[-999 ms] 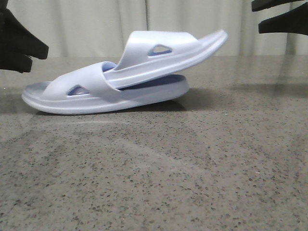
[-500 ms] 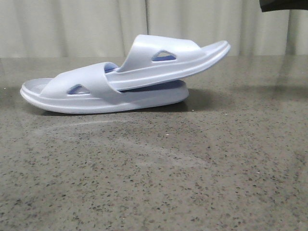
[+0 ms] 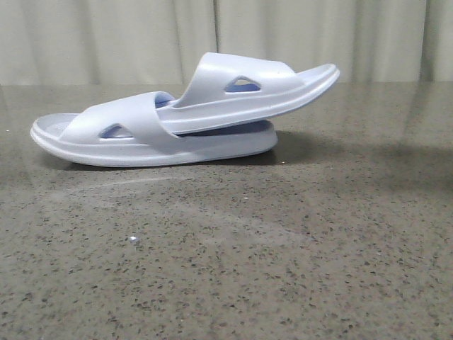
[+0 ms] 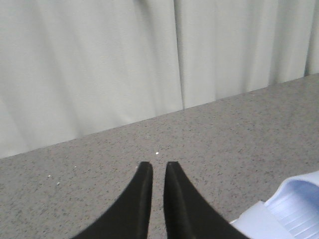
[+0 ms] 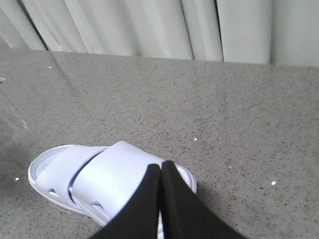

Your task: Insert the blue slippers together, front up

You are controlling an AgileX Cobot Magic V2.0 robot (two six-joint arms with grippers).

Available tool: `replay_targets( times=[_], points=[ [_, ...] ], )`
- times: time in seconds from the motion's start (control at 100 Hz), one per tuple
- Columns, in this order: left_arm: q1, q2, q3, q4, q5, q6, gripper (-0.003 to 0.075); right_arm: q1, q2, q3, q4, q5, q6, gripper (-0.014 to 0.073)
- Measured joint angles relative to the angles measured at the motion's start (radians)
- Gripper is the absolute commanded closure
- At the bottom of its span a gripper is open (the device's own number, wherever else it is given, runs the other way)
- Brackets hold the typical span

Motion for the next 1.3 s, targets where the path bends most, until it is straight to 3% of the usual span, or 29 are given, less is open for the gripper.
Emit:
replay_targets(
  times=[0.14, 0.33, 0.66, 0.859, 1.299],
  points=[
    [-0.143, -0.113, 0.169, 0.056, -0.169, 0.0, 0.0705, 0.199, -0.139, 0.171, -0.025, -0.22, 0.0, 0.0671],
    [-0.263, -0.277, 0.372, 0.007, -0.294, 0.0, 0.0705, 0.354, -0.291, 0.397, 0.007, -0.335, 0.0, 0.0671],
    [-0.277, -0.546, 0.605, -0.149, -0.353, 0.0, 0.0705, 0.374, -0.472, 0.639, 0.077, -0.443, 0.0, 0.0672],
    [-0.278, -0.585, 0.614, -0.18, -0.401, 0.0, 0.0705, 0.374, -0.474, 0.673, 0.174, -0.433, 0.0, 0.0673],
    [-0.278, -0.585, 0.616, -0.258, -0.409, 0.0, 0.0705, 0.374, -0.474, 0.674, 0.183, -0.38, 0.0, 0.0673]
  ],
)
